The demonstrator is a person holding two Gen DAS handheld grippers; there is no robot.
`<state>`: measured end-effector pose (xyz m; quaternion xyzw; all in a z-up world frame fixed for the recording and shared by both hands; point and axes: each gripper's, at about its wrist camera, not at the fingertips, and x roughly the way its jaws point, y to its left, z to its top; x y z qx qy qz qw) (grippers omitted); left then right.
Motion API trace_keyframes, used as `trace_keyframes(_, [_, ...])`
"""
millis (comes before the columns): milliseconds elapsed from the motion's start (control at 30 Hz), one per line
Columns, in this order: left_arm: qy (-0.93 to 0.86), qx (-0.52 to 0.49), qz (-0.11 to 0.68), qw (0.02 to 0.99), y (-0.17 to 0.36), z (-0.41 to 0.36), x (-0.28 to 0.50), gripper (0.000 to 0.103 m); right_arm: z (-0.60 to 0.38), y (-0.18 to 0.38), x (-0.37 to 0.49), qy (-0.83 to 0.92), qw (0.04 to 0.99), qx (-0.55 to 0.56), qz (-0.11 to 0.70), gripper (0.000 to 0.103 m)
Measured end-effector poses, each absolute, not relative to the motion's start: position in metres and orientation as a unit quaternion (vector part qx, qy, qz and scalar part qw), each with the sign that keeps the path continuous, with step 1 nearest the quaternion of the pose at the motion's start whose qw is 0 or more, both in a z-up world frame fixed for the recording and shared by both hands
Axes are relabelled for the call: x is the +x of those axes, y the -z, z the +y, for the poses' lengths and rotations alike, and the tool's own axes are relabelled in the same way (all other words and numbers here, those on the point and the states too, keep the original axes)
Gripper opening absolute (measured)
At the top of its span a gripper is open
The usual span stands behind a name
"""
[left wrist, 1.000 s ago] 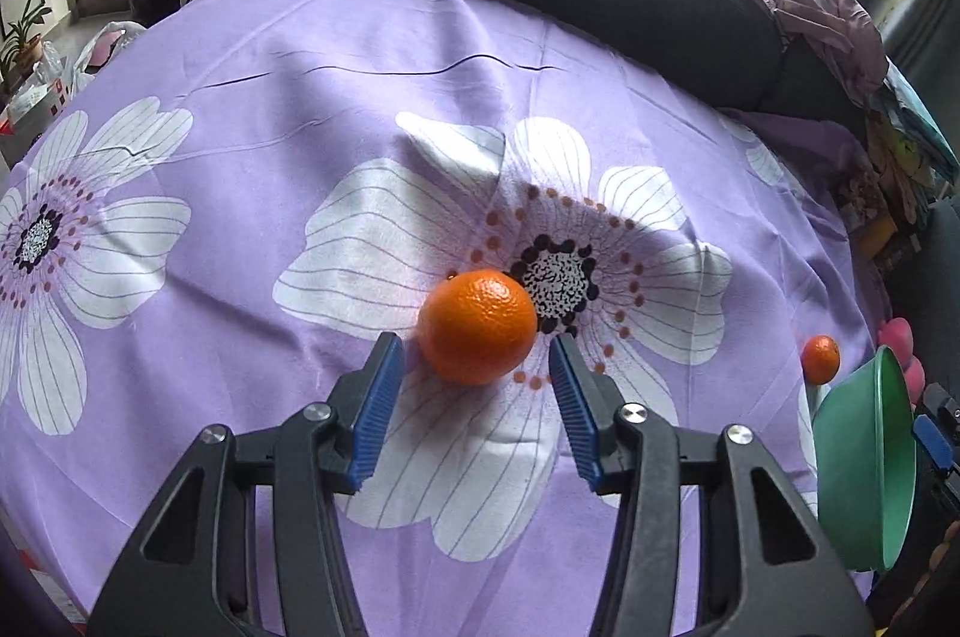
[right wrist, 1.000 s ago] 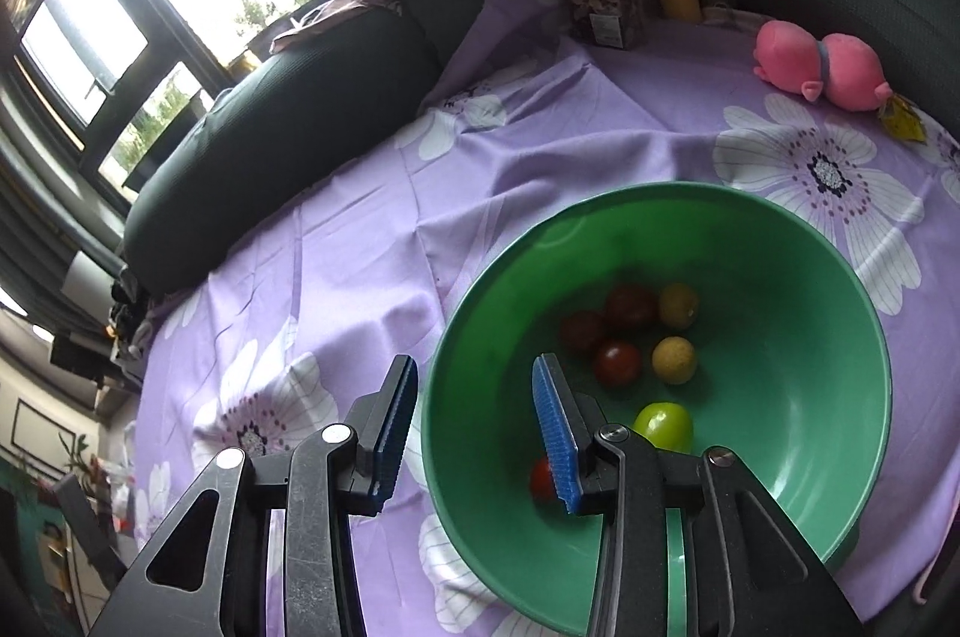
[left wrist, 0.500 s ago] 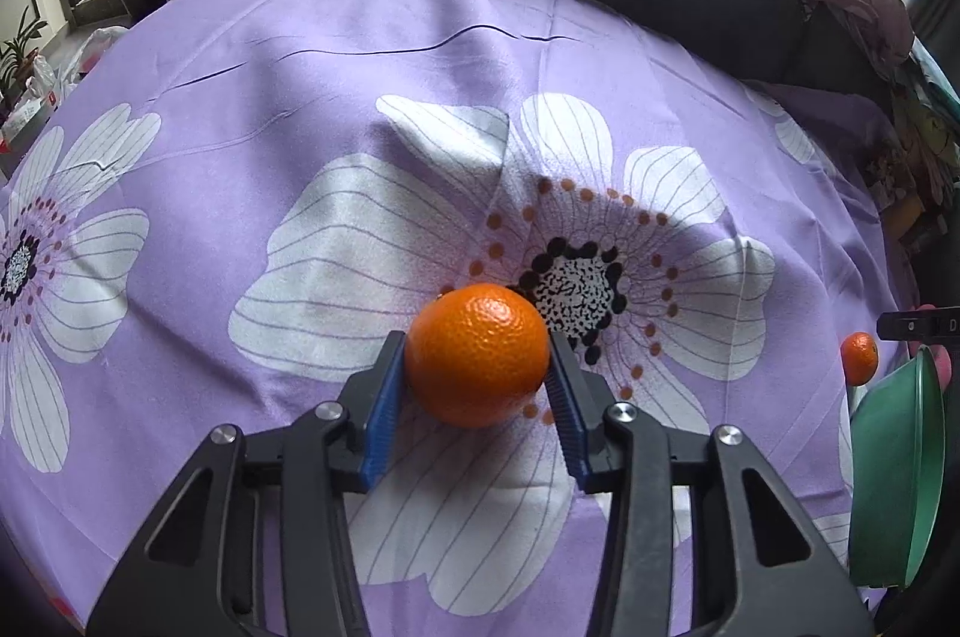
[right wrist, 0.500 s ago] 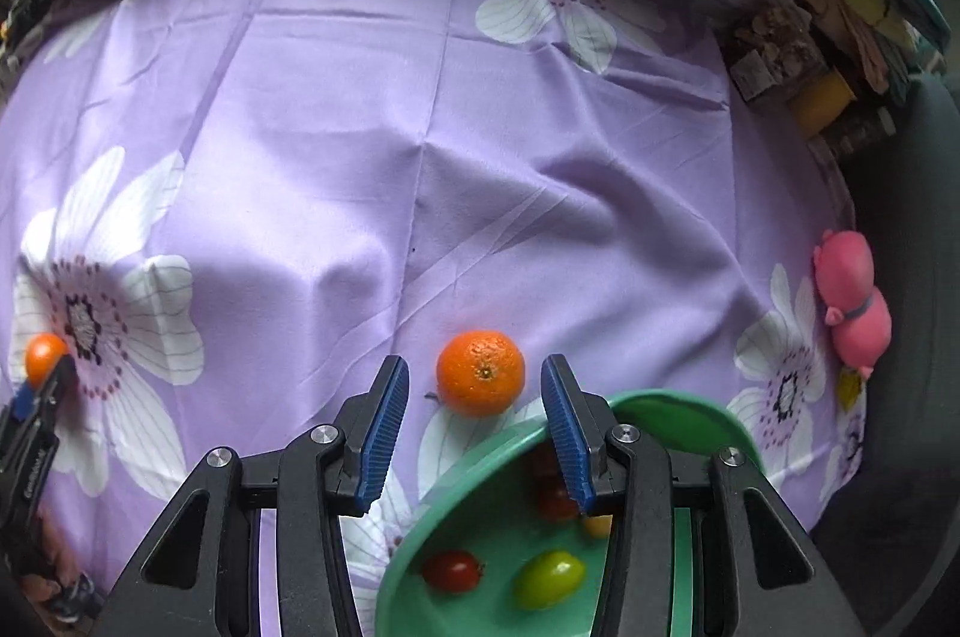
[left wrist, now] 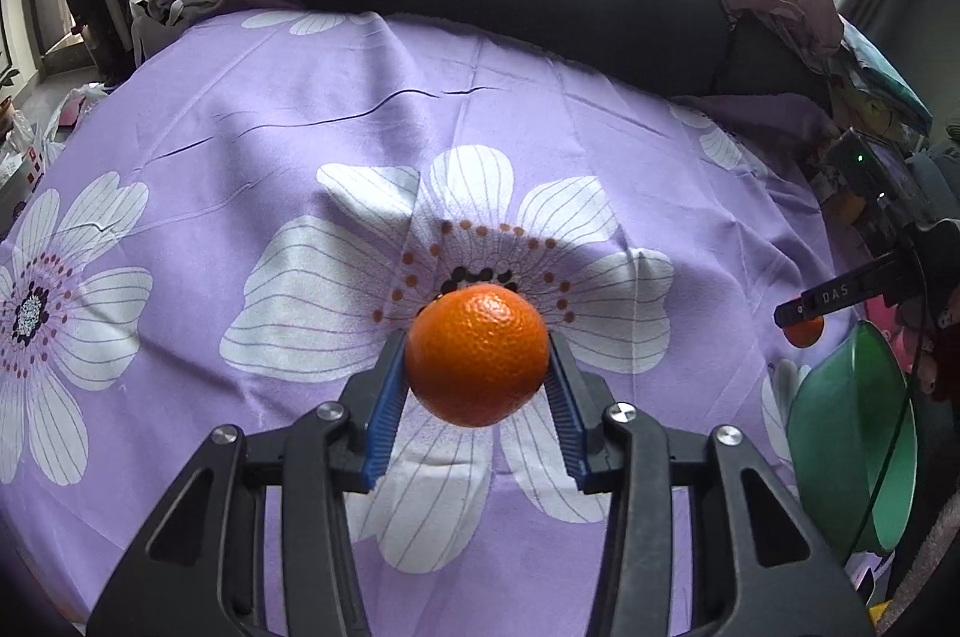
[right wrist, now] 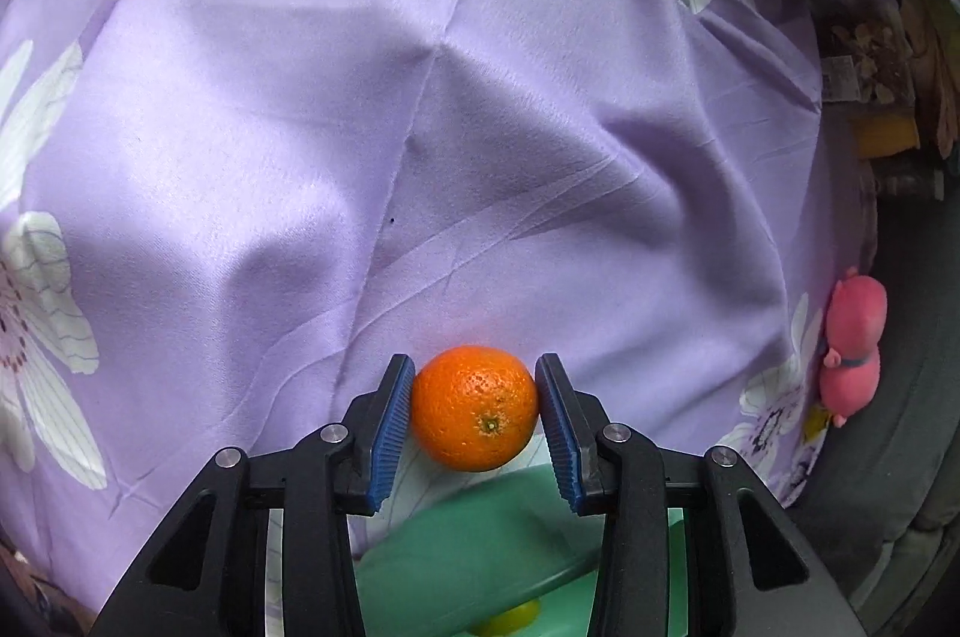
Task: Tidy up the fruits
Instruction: 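Carry both held mandarins over the green bowl with both tools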
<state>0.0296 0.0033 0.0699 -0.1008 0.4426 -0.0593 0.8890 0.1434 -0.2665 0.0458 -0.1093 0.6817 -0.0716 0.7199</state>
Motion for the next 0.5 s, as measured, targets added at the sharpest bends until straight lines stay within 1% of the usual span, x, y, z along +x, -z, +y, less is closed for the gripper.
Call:
trace_keyframes(167, [0.142,-0.082,0.404,0.9,-0.111,-0.042,0.01,0.044,-0.285,-0.129,0.075,0.046,0.819,-0.037,0.571,0.041])
trace_keyframes(267, [0.19,-0.06,0.384,0.901,-0.131,-0.078,-0.002,0.044,-0.293,-0.163,0.018,0.057,0.862,0.007,0.503,0.041])
trace_keyframes(400, [0.249,-0.036,0.372,0.893,-0.147,-0.121,-0.019,0.044,-0.312,-0.175,-0.039,0.117,0.895,0.087,0.422,0.041])
trace_keyframes(500, [0.279,-0.017,0.372,0.885,-0.147,-0.144,-0.026,0.044,-0.33,-0.157,-0.068,0.162,0.892,0.161,0.391,0.042])
